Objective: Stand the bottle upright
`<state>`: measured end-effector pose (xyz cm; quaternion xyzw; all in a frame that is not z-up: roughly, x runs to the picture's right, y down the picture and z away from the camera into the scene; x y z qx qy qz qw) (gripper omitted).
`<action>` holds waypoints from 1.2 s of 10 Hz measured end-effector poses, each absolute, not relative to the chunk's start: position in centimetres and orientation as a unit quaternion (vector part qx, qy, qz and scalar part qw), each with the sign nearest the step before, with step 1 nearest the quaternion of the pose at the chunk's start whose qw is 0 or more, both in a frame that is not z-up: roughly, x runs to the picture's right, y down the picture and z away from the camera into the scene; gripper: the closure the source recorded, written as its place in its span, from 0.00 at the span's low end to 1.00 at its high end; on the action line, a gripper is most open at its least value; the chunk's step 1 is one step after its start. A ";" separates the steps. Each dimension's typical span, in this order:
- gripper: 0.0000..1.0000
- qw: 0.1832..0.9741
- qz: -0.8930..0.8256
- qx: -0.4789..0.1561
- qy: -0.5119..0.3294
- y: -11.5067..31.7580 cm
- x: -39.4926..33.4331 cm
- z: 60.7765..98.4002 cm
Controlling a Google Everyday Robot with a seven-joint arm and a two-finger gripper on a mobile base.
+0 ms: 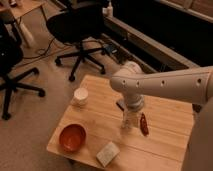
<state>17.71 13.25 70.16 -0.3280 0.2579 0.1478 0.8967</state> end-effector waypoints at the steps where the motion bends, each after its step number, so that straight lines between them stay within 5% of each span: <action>1: 0.20 0.896 0.146 -0.329 0.262 13.1 17.9 70.2; 12: 0.20 0.894 0.130 -0.321 0.286 12.5 19.5 69.6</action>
